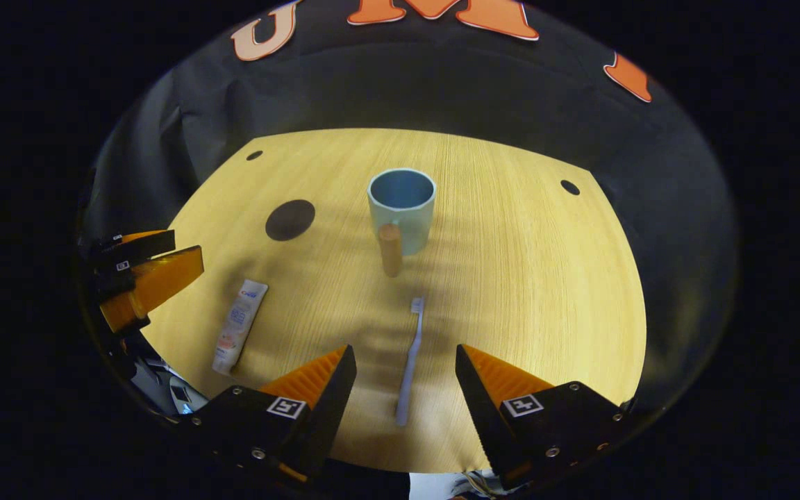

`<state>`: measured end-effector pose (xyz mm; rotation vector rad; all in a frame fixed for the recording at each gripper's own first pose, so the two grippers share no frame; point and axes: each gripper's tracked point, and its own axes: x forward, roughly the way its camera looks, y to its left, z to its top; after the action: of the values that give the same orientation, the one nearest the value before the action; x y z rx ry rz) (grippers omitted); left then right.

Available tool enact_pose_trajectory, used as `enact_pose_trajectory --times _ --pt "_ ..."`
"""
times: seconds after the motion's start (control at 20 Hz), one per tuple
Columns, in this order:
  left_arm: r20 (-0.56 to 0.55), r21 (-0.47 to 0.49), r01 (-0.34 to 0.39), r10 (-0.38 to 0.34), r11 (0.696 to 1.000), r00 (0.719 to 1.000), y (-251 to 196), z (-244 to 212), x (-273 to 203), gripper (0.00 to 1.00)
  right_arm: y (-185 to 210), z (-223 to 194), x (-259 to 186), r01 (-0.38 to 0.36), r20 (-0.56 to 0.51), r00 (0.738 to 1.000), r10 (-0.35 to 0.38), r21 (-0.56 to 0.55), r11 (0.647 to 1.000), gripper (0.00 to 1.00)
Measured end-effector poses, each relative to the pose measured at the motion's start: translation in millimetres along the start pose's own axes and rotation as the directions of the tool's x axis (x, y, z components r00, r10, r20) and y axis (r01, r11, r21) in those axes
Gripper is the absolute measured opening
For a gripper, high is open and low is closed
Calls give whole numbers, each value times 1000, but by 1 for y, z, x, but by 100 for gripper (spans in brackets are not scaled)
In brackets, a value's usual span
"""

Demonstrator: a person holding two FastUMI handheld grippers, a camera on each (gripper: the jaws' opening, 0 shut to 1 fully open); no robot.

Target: Put the toothbrush and toothpaste on the desktop into the cup, then pick up the cup and place it on the coaster on the desktop.

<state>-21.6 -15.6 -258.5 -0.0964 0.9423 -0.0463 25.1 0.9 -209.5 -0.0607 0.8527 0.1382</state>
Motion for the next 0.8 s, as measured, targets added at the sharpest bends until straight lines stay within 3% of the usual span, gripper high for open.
enact_pose_trajectory --times 0.55,0.65,0.7,0.8 --pt "-241 -58 17 -31 998 970 -11 -52 13 99 -21 -32 32 7 -223 975 -8 -5 1000 73" --pt "-285 -70 21 -40 997 958 -14 -60 20 100 -24 -35 39 7 -249 968 -7 -1 1000 69" --pt "-311 -82 18 -43 996 949 -16 -70 26 100 -27 -35 43 10 -265 964 -10 -2 1000 60" --pt "-353 -103 14 -50 995 934 -18 -79 35 100 -30 -38 49 24 -284 959 -22 2 1000 53"
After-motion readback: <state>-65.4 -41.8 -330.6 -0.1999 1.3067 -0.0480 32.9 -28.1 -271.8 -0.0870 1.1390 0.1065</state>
